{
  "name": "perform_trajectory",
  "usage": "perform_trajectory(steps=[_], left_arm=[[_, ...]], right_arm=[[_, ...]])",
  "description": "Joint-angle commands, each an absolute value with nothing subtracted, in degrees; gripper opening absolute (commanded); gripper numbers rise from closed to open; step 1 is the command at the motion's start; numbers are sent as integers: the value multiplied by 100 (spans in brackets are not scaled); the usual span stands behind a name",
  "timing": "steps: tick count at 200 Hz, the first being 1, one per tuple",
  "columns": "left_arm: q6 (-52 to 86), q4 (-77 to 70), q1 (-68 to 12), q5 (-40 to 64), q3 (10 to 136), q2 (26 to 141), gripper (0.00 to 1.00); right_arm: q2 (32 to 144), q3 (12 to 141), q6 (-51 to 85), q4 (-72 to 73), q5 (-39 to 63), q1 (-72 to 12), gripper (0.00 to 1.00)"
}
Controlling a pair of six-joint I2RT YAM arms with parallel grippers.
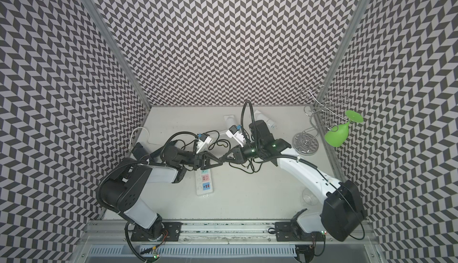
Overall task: Charge the blow dryers
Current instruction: Pick up the plug from the center of the board.
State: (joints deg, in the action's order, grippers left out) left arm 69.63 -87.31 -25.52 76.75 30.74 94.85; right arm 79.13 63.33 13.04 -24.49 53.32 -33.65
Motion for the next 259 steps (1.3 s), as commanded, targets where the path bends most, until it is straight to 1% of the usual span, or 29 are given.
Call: perform_trajectory(steps=[1,11,34,52,82,86,89,90,96,99,111,140,157,174,190,201,212,234,259], left_arm=[[6935,-10595,-2600,7753,3054,9568,0],[6922,-10593,-2595,7751,3057,9580,0],[6917,-10593,-2598,7752,3067,9583,0],[6932,-10591,-2598,7743,3078,9604,0],[6999,-10597,-2568,7708,3106,9628,0],[7017,-10599,-2562,7696,3103,9625,5],[7026,-10596,-2544,7690,3103,9627,10],[7029,-10594,-2542,7686,3098,9626,10],[7038,-10585,-2513,7639,3087,9632,20],[7044,-10589,-2494,7618,3085,9633,23],[7058,-10561,-2437,7560,3062,9633,30],[7022,-10362,-2371,7383,3030,9503,54],[6707,-9774,-2345,7269,2995,9225,61],[5775,-8279,-2333,7042,2980,8724,69],[4221,-5734,-2383,6537,3186,8025,79],[3217,-4104,-2458,5823,3432,7607,86],[2835,-3432,-2531,5323,3562,7322,88],[3162,-3335,-2530,4684,3504,6871,89],[3278,-2821,-2568,3527,3371,6284,89]], right_arm=[[7941,6547,1195,-2404,5283,-3414,24],[7937,6548,1185,-2416,5284,-3410,23],[7940,6483,1177,-2374,5298,-3418,14],[7958,6451,1165,-2347,5322,-3411,0],[7952,6434,1142,-2347,5273,-3414,0],[7951,6434,1135,-2349,5246,-3414,0],[7954,6440,1133,-2354,5228,-3414,0],[7954,6437,1129,-2355,5211,-3416,0],[7953,6434,1122,-2379,5145,-3404,0],[7958,6442,1125,-2394,5116,-3394,0],[7962,6421,1122,-2404,4977,-3351,0],[7792,6243,1307,-2228,4286,-3203,0],[7674,6204,1352,-2232,3808,-3080,0],[7531,6175,1400,-2220,3402,-2930,0],[7399,6144,1483,-2189,3090,-2778,0],[7308,6136,1532,-2185,2900,-2687,0],[7219,6122,1560,-2172,2655,-2615,0],[7029,6002,1652,-2016,2322,-2507,0],[6836,5767,1752,-1728,2237,-2420,0]])
